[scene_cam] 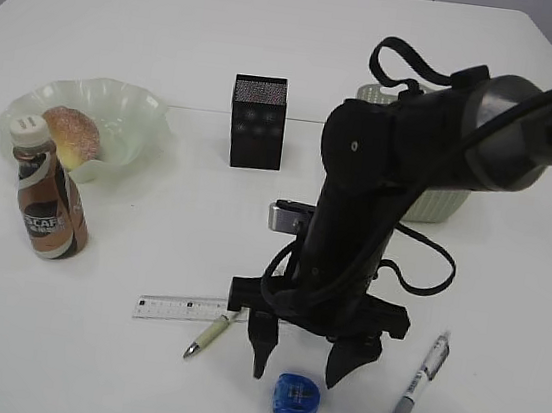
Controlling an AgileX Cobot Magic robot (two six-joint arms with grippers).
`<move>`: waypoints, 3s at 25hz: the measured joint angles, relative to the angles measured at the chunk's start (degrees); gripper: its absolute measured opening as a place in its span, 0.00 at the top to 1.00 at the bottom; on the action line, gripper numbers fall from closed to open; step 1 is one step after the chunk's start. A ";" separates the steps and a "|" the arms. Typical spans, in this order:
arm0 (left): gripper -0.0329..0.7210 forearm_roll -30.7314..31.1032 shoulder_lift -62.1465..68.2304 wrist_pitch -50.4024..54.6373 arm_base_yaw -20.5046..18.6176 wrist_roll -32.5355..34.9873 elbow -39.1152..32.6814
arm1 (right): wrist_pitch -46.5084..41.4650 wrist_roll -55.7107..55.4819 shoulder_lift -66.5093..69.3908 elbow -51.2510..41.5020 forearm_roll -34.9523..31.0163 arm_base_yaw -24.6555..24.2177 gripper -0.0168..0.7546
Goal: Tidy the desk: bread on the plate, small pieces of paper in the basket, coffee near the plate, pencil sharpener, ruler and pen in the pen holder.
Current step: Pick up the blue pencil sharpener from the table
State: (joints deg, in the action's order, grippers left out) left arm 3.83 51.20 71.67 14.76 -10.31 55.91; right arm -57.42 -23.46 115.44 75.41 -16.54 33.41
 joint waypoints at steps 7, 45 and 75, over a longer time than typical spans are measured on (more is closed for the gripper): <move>0.33 0.00 0.00 0.00 0.00 0.00 0.00 | 0.00 0.00 0.00 0.00 0.81 0.00 0.27; 0.33 0.00 0.00 0.10 0.00 0.00 0.00 | -0.49 0.21 3.71 0.00 0.69 0.38 0.27; 0.33 0.00 0.00 0.10 0.00 0.00 0.00 | -1.25 0.21 4.89 0.00 1.86 0.38 0.38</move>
State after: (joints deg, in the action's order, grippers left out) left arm 3.83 51.20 71.77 14.76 -10.31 55.91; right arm -58.67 -23.25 120.33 75.41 -14.68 33.79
